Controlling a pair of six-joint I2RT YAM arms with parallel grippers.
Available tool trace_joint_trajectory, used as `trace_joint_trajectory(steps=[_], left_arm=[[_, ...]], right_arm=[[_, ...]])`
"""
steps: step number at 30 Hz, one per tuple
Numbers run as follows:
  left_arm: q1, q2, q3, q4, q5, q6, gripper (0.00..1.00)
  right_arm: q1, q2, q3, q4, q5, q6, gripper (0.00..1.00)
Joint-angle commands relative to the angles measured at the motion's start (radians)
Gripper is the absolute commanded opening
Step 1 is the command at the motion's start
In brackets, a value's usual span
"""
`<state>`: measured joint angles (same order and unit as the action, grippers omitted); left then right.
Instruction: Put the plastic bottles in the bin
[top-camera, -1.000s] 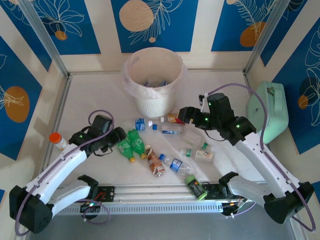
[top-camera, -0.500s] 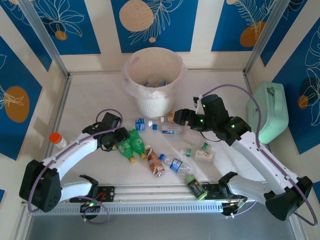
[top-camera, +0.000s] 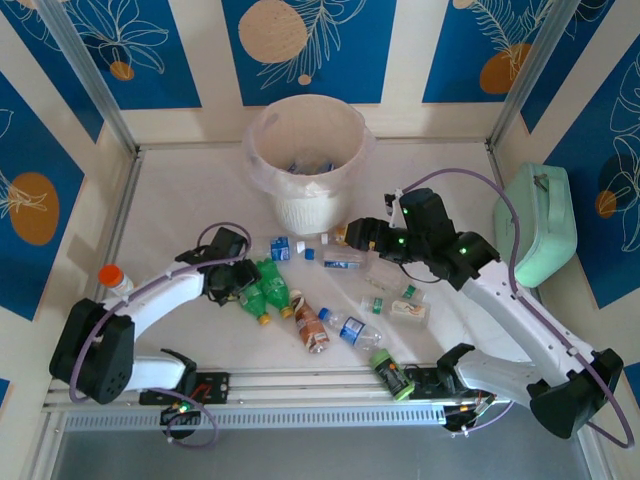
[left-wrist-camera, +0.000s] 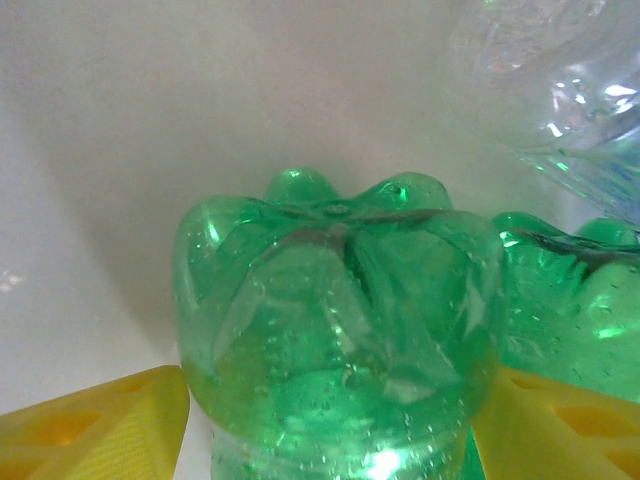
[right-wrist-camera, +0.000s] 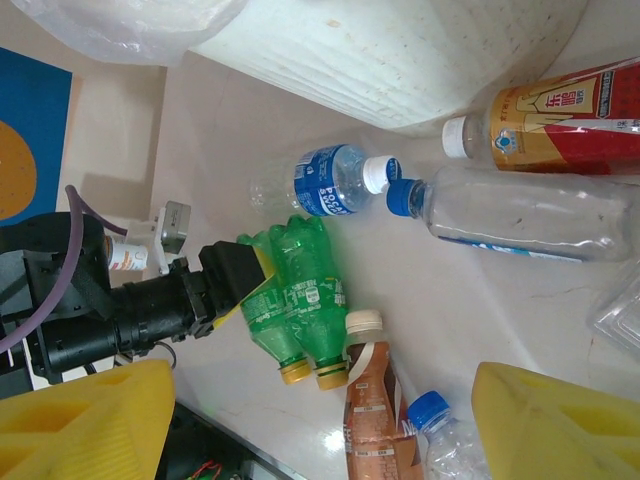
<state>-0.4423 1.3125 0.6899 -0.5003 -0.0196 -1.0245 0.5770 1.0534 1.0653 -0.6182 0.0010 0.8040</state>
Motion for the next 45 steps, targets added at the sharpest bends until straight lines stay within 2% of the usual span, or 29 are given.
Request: trace_joint_trajectory(steps=[1,9,32,40,45], left_arm=[[0.013,0.011,-0.017,0.018,0.0,-0.02,0.72],[0.014,0.025,-0.032,0.037,0.004,-0.025,0.69],[0.019,-0.081,-0.02,-0.041,-0.028,-0.006,0.59],[0.019,-0.18,0.043,-0.131,-0.031,0.002,0.58],[0.02,-0.26,0.139,-0.165,0.003,0.036,0.58]], right_arm=[[0.009,0.003,0.038,-0.009,0.008,0.007,0.79],[0.01,0.005,0.041,-0.014,0.012,0.004,0.79],[0.012,-0.007,0.027,-0.009,0.011,0.003,0.79],[0.015,-0.009,0.021,0.002,0.0,0.001,0.79],[0.027,0.003,0.036,0.011,-0.013,-0.011,0.78]])
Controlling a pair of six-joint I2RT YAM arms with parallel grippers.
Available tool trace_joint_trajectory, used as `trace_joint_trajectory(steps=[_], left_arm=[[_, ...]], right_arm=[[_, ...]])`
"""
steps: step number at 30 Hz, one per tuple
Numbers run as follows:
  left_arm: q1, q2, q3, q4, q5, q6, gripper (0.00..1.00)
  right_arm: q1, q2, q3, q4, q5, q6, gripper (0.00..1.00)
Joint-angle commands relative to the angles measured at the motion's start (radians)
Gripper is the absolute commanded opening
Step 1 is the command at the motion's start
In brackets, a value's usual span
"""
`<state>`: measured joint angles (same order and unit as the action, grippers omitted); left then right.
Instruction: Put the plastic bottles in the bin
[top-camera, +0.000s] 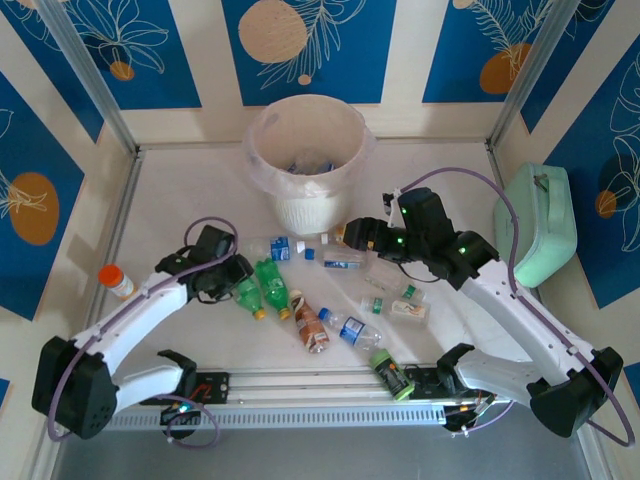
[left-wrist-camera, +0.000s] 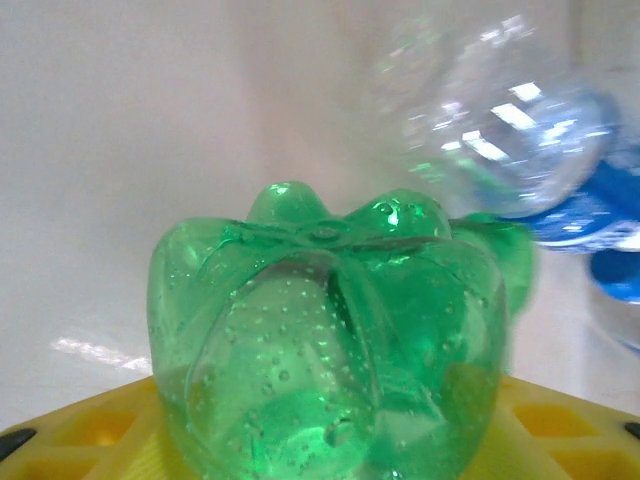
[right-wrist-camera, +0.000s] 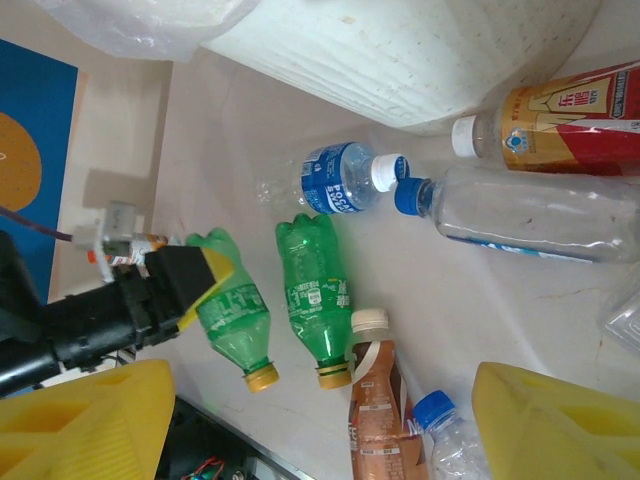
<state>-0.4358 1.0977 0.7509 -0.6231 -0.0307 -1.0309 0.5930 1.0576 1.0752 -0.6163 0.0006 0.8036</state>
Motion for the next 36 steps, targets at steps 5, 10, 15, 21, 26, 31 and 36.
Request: trace_joint_trajectory(steps=[5,10,15,21,26,31,36], left_arm=[[0.019,-0.057,0.289,-0.091,0.026,0.136,0.57],[0.02,-0.034,0.456,-0.058,0.083,0.178,0.57],[0.019,-0.005,0.525,0.104,0.227,0.155,0.57],[0.019,0.053,0.583,0.212,0.328,0.142,0.56],[0.019,0.153,0.721,0.225,0.339,0.158,0.56],[0.019,0.289,0.899,0.247,0.341,0.145,0.55],[0.019,0.457,1.106,0.198,0.323,0.157,0.55]], right_arm=[[0.023,0.008,0.046,0.013,-0.021,-0.019,0.79],[0.034,0.017,0.064,0.015,-0.027,-0.024,0.79],[0.057,0.023,0.079,0.011,-0.019,-0.032,0.79],[0.064,0.037,0.084,0.01,-0.018,-0.032,0.79],[0.065,0.051,0.084,0.009,-0.019,-0.032,0.79],[0.066,0.048,0.088,0.005,-0.013,-0.028,0.79],[0.067,0.035,0.091,-0.01,-0.001,-0.027,0.79]])
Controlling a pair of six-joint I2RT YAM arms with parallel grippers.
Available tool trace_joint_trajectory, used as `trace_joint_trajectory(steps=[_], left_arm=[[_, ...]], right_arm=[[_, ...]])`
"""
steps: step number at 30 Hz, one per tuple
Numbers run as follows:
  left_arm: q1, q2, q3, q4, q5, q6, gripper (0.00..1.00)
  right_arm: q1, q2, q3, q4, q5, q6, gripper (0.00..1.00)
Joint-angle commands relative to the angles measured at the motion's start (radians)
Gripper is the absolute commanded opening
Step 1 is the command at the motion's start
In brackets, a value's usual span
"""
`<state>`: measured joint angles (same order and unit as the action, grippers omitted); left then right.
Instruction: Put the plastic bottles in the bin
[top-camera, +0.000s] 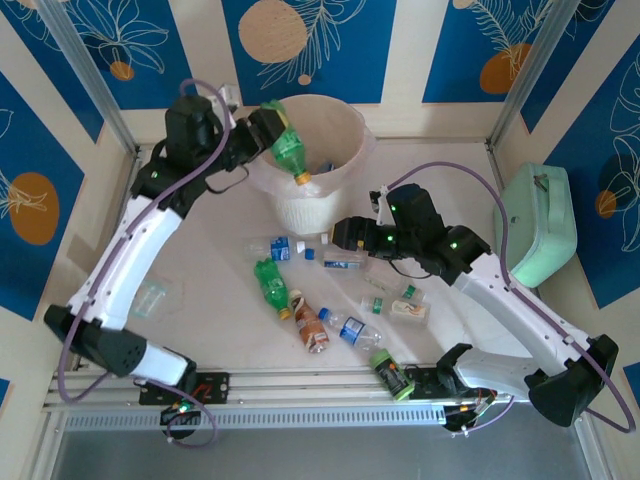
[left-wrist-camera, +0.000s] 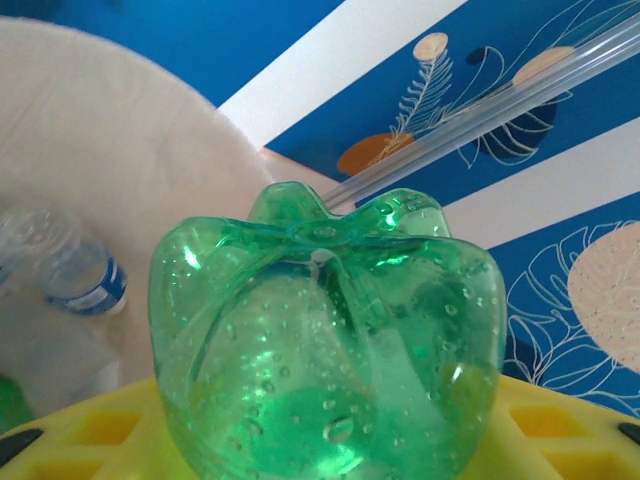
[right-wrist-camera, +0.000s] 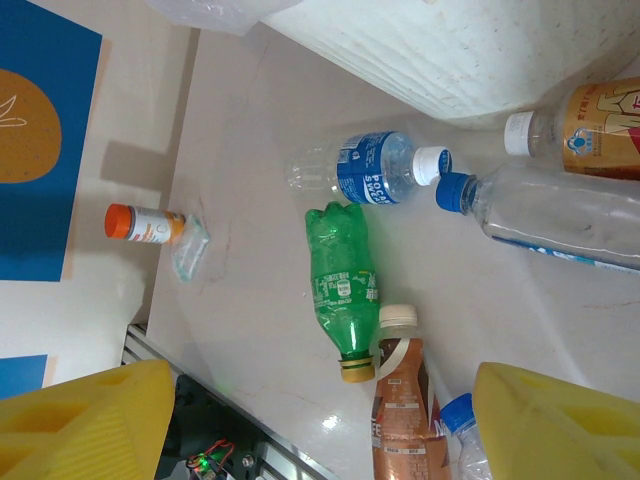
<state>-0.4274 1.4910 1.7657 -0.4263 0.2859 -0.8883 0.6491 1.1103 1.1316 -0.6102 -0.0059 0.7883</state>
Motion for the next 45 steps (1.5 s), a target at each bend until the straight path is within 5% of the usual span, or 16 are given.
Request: trace_joint_trajectory(steps=[1,16,25,37,45], left_arm=[[0.011,0.098,0.13,-0.008,0.005,0.014,0.55],[0.021,0.469,0.489,-0.162,-0.111,0.015,0.54],[0.029,0.571,0.604,-0.2,-0.123,0.011,0.71],[0.032,0.463,0.583,-0.213,-0.113,0.056,0.75],[0.006,0.141,0.174,-0.086,-0.09,0.081,0.72]], right_arm=[[0.011,-0.021,0.033,-0.021,0.007,-0.009,0.79],[0.007,-0.091,0.008,-0.077,0.047,0.011,0.79],[-0.009,-0.102,0.011,-0.112,0.058,0.009,0.79],[-0.03,-0.101,0.011,-0.132,0.069,-0.007,0.79],[-0.079,-0.096,-0.013,-0.16,0.051,-0.022,0.79]])
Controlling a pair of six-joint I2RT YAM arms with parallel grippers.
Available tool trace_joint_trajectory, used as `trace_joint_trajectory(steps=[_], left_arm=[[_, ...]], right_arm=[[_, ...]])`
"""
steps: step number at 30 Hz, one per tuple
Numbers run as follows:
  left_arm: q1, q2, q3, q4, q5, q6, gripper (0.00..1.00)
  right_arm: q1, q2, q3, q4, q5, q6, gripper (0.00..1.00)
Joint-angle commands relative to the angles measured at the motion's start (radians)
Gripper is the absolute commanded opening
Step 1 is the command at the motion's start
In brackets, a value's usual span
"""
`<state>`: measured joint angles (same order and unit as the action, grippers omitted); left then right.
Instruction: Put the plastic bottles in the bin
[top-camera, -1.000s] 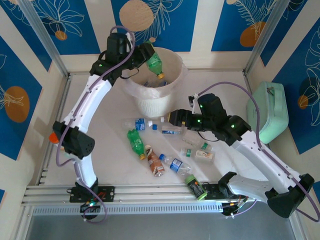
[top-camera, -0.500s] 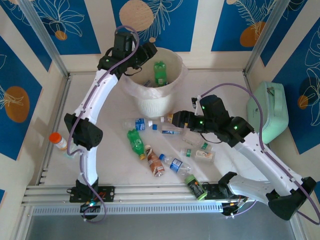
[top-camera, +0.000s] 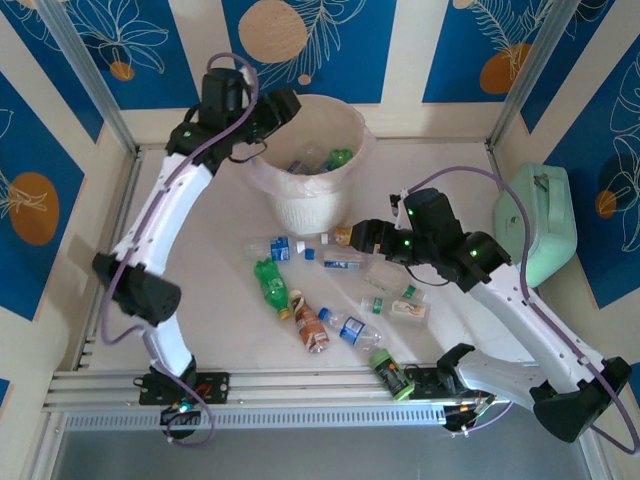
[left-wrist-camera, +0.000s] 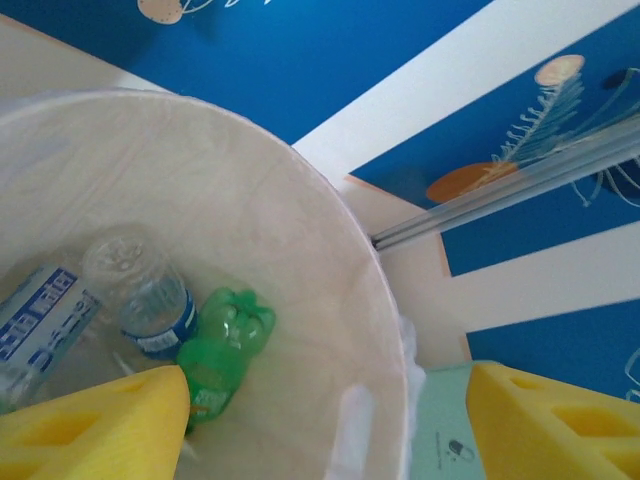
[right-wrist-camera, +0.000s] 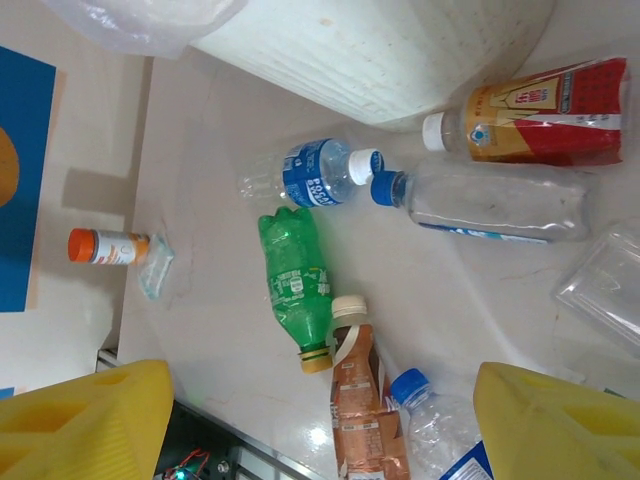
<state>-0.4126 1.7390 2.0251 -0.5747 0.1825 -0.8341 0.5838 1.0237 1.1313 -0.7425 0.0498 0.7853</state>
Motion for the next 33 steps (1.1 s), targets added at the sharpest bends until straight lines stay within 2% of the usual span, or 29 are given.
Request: trace_joint_trajectory(steps=[1,6,11,16,24,33], left_arm=[[-0.012,-0.152,-0.148,0.068,0.009,0.029,0.72],[-0.02,-0.371,-0.439,0.092,-0.011,0.032,0.73],[-0.02,-0.555,-0.672,-0.003,-0.074,0.049,0.73],[-0.02,-0.647,-0.855,-0.076,-0.097,0.04,0.74],[-0.056,-0.658,-1.082,-0.018,-0.097,-0.016,0.79],[-0.143,-0.519,-1.15,0.05,-0.138,-0.047,0.83]], right_arm=[[-0.021,-0.008,-0.02,-0.03,-0.008,-0.018,0.8],[-0.067,0.016,-0.045,-0.051,-0.039,-0.037,0.8],[-0.096,0.051,-0.061,-0.068,-0.055,-0.059,0.82],[-0.095,0.071,-0.091,-0.017,-0.092,-0.039,0.82],[-0.066,0.099,-0.089,0.0,-0.085,-0.024,0.81],[-0.044,0.096,-0.086,-0.005,-0.076,-0.016,0.82]])
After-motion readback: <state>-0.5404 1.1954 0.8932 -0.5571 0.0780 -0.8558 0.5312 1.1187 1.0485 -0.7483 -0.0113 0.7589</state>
